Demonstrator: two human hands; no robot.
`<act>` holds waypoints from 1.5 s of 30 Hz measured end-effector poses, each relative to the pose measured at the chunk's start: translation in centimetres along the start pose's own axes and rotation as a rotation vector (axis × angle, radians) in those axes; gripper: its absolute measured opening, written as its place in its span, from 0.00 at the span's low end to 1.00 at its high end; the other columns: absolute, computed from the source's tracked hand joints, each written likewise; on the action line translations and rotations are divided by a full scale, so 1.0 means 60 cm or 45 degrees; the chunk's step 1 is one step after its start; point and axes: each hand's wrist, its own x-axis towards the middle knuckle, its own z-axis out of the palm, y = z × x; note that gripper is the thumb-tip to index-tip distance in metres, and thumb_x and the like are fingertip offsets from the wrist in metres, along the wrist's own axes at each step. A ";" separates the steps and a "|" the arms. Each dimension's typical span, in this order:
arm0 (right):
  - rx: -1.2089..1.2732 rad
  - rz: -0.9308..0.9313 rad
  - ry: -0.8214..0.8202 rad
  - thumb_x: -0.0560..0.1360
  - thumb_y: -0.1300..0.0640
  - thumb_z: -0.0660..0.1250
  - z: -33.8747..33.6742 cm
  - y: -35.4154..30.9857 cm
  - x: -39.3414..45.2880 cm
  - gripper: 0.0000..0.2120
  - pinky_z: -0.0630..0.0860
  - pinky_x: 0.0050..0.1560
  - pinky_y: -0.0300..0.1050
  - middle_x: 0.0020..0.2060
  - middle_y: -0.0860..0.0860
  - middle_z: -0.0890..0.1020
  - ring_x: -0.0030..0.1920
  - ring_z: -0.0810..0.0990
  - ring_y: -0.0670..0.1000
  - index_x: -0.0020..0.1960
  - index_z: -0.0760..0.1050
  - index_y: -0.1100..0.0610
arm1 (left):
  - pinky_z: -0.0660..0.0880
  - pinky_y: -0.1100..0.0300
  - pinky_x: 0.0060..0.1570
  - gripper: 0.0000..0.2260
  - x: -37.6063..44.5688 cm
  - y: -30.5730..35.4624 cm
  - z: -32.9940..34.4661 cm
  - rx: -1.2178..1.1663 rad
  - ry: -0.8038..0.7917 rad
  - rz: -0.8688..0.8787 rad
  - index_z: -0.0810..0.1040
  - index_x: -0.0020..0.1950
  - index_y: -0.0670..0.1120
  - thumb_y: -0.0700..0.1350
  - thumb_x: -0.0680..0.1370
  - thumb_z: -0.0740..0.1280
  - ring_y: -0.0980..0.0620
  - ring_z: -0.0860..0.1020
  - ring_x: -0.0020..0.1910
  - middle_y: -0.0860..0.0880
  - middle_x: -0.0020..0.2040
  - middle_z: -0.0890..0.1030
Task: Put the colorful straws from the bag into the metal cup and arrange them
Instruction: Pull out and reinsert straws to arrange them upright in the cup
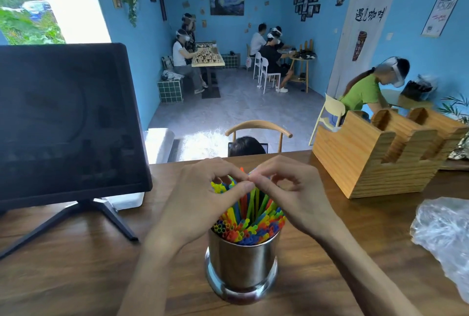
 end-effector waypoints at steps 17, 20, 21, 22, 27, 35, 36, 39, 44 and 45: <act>0.446 0.711 -0.450 0.71 0.39 0.76 -0.066 0.051 -0.022 0.19 0.73 0.27 0.39 0.37 0.59 0.85 0.34 0.83 0.53 0.39 0.81 0.55 | 0.71 0.74 0.45 0.01 0.005 -0.009 0.017 0.017 -0.075 -0.012 0.85 0.47 0.59 0.53 0.77 0.74 0.61 0.79 0.51 0.65 0.46 0.83; 0.478 0.720 -0.423 0.69 0.42 0.77 -0.069 0.052 -0.019 0.15 0.74 0.27 0.38 0.40 0.57 0.86 0.34 0.84 0.52 0.40 0.82 0.54 | 0.70 0.73 0.43 0.01 0.007 -0.015 0.020 0.022 -0.083 -0.032 0.84 0.47 0.59 0.53 0.77 0.74 0.61 0.79 0.50 0.66 0.47 0.82; 0.469 0.723 -0.417 0.69 0.42 0.77 -0.071 0.052 -0.017 0.15 0.75 0.27 0.38 0.41 0.57 0.87 0.35 0.84 0.52 0.41 0.83 0.54 | 0.70 0.73 0.43 0.01 0.007 -0.017 0.021 0.025 -0.081 -0.033 0.84 0.47 0.60 0.53 0.77 0.73 0.61 0.79 0.50 0.66 0.47 0.82; 0.451 0.722 -0.416 0.68 0.42 0.78 -0.073 0.052 -0.015 0.16 0.75 0.28 0.38 0.42 0.57 0.87 0.36 0.84 0.51 0.42 0.84 0.54 | 0.70 0.73 0.43 0.01 0.008 -0.018 0.022 0.027 -0.078 -0.032 0.84 0.47 0.60 0.54 0.77 0.73 0.61 0.79 0.50 0.66 0.47 0.82; 0.387 0.705 -0.491 0.72 0.46 0.78 -0.082 0.049 -0.005 0.13 0.76 0.33 0.37 0.42 0.57 0.87 0.38 0.84 0.48 0.45 0.87 0.56 | 0.72 0.66 0.46 0.00 0.008 -0.021 0.030 0.018 -0.067 -0.042 0.83 0.47 0.61 0.54 0.77 0.73 0.60 0.79 0.50 0.66 0.48 0.82; 0.351 0.672 -0.602 0.72 0.47 0.78 -0.084 0.035 0.015 0.11 0.73 0.35 0.37 0.38 0.53 0.85 0.38 0.80 0.46 0.44 0.87 0.55 | 0.72 0.67 0.47 0.01 0.000 -0.018 0.032 0.072 -0.033 -0.046 0.83 0.47 0.61 0.54 0.77 0.73 0.62 0.78 0.53 0.67 0.50 0.80; 0.328 0.651 -0.587 0.72 0.45 0.78 -0.083 0.035 0.018 0.13 0.72 0.34 0.36 0.37 0.53 0.85 0.37 0.80 0.45 0.44 0.87 0.55 | 0.72 0.66 0.48 0.01 -0.002 -0.017 0.032 0.074 -0.030 -0.056 0.84 0.47 0.61 0.55 0.77 0.73 0.62 0.77 0.54 0.67 0.50 0.80; 0.310 0.621 -0.505 0.66 0.37 0.78 -0.081 0.033 0.028 0.20 0.66 0.32 0.35 0.31 0.52 0.79 0.32 0.71 0.44 0.43 0.87 0.54 | 0.71 0.66 0.49 0.02 -0.007 -0.010 0.032 0.080 -0.030 -0.073 0.84 0.48 0.61 0.55 0.77 0.73 0.63 0.76 0.55 0.68 0.51 0.79; 0.520 0.575 -0.479 0.66 0.45 0.81 -0.082 0.010 0.056 0.15 0.62 0.32 0.39 0.33 0.54 0.76 0.33 0.66 0.47 0.41 0.86 0.57 | 0.72 0.56 0.59 0.10 -0.007 0.008 0.032 0.078 -0.039 -0.070 0.85 0.52 0.63 0.63 0.75 0.69 0.60 0.75 0.58 0.64 0.51 0.81; 0.550 0.551 -0.466 0.67 0.48 0.81 -0.081 0.003 0.061 0.13 0.64 0.32 0.38 0.34 0.53 0.78 0.33 0.68 0.46 0.41 0.87 0.57 | 0.72 0.54 0.60 0.13 -0.007 0.013 0.034 0.072 -0.036 -0.064 0.85 0.52 0.63 0.66 0.74 0.68 0.60 0.74 0.58 0.64 0.50 0.81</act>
